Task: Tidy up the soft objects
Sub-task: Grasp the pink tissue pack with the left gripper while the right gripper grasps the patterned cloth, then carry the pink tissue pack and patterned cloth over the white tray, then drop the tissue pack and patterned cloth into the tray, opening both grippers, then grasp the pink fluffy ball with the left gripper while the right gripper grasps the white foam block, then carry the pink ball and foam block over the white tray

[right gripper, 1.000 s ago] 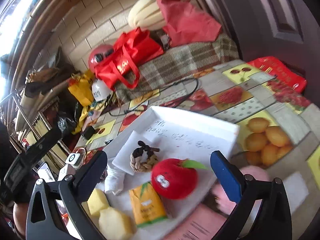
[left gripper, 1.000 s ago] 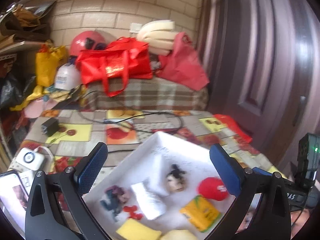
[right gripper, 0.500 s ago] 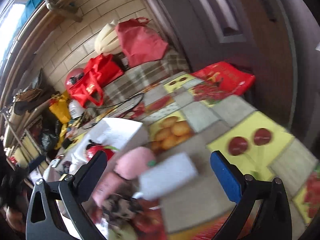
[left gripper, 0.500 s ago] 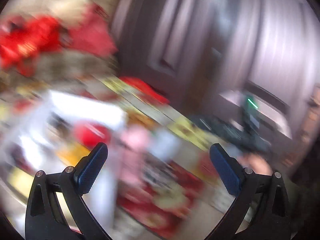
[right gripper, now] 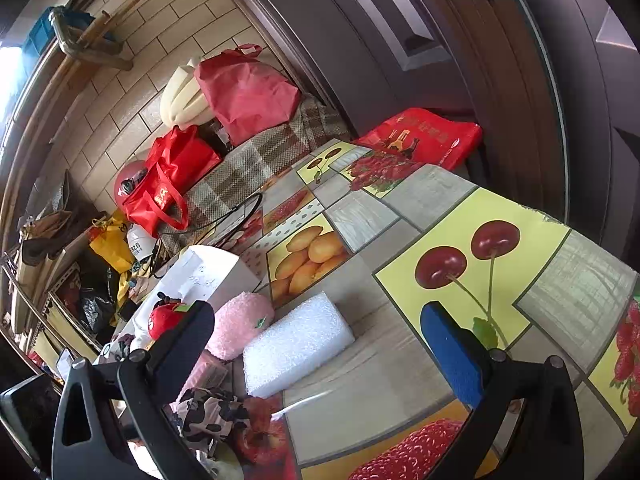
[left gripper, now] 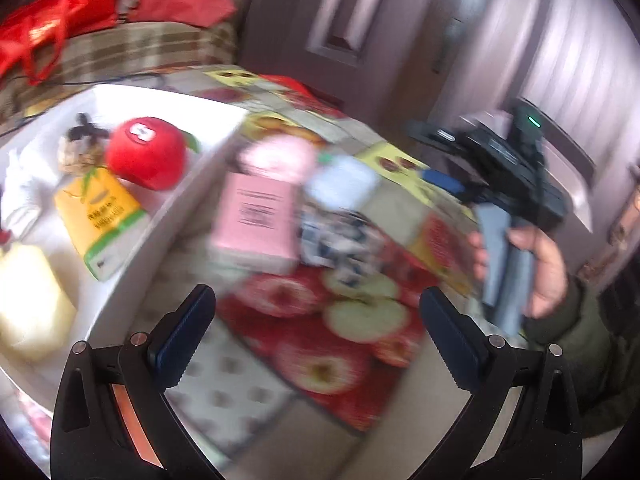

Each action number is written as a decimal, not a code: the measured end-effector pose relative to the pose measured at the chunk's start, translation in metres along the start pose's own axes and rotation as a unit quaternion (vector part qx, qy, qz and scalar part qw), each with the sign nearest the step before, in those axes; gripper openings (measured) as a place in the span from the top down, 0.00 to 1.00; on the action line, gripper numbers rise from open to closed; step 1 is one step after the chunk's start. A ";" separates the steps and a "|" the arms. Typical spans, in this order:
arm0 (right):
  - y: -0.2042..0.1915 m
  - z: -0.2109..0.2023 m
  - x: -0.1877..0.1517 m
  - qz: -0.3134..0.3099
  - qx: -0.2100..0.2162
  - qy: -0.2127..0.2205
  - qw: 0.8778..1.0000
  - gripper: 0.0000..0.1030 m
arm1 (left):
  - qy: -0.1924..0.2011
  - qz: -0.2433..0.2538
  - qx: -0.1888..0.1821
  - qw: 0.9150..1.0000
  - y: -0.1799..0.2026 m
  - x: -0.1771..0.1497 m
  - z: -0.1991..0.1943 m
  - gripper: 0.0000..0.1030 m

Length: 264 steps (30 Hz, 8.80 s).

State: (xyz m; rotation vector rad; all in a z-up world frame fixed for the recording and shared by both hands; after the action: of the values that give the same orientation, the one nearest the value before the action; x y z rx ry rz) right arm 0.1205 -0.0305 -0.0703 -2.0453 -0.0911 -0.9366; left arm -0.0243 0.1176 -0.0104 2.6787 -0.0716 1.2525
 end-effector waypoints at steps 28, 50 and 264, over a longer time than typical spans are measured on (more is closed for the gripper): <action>-0.089 0.034 -0.112 -0.357 0.004 -0.189 0.915 0.55 | -0.011 -0.008 0.067 0.998 -0.031 0.014 0.006 0.00; -0.054 0.001 -0.042 -0.225 0.004 -0.059 0.973 0.55 | -0.026 0.093 0.101 0.990 0.005 0.031 0.054 0.52; -0.183 -0.093 0.021 -0.188 0.126 0.156 0.962 0.36 | 0.230 0.005 0.255 0.939 -0.057 0.128 -0.172 0.43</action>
State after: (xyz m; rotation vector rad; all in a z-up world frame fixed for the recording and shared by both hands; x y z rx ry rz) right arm 0.0108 0.0104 0.0997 -1.6519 -0.4177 -1.3952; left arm -0.0647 0.2099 0.1870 2.6740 0.3518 2.1091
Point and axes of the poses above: each gripper's, at about its wrist camera, not at the fingertips, and z roughly the way its jaws point, y to its right, x to its top, the point moved 7 cm from there along z, roughly the way its jaws point, and after that the axes turned 11 degrees about z, right-handed, at the moved point
